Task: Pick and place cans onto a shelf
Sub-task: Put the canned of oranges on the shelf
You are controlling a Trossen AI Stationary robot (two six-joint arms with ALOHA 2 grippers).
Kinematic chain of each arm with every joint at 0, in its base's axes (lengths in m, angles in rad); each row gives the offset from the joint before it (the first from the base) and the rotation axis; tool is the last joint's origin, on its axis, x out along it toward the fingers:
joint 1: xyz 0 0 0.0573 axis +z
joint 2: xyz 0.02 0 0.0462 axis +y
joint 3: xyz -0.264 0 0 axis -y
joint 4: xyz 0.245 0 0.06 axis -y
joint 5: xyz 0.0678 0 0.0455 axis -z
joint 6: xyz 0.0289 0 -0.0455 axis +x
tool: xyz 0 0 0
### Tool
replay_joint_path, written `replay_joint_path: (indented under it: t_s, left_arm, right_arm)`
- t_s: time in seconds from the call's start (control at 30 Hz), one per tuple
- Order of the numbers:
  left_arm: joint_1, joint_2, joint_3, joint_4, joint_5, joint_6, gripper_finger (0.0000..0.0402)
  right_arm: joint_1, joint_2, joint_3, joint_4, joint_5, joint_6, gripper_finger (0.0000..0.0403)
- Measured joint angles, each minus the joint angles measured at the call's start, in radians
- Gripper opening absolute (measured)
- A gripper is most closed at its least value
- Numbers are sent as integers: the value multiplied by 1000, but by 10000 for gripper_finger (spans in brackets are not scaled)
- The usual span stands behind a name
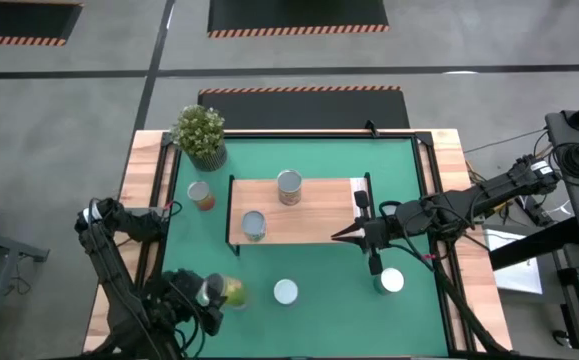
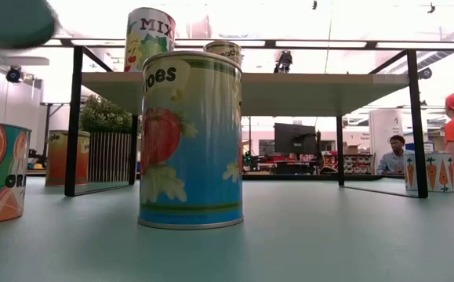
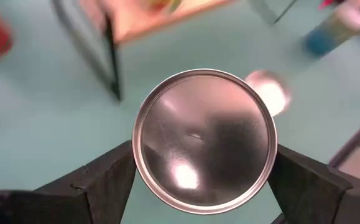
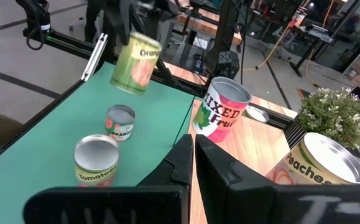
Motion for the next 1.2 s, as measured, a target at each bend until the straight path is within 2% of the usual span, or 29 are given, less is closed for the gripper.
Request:
replay_joint_path:
  t_s: [0.13, 0.37, 0.6, 0.93, 1.03, 1.2]
  left_arm:
    - [12, 1, 54, 18, -145, 80, 308]
    - [40, 31, 142, 30, -241, 200, 308]
    - [87, 116, 285, 31, -259, 343, 308]
    - [168, 277, 645, 2, -296, 666, 308]
    - [195, 266, 612, 69, -306, 763, 308]
    - [242, 262, 605, 23, -296, 765, 308]
  right_arm:
    - [0, 0, 0, 0, 0, 0, 9]
    - [0, 0, 0, 0, 0, 0, 9]
    - [0, 0, 0, -1, 0, 0, 9]
    - [0, 0, 0, -1, 0, 0, 9]
    - [0, 0, 0, -3, 0, 0, 9]
    - [0, 0, 0, -19, 0, 8, 9]
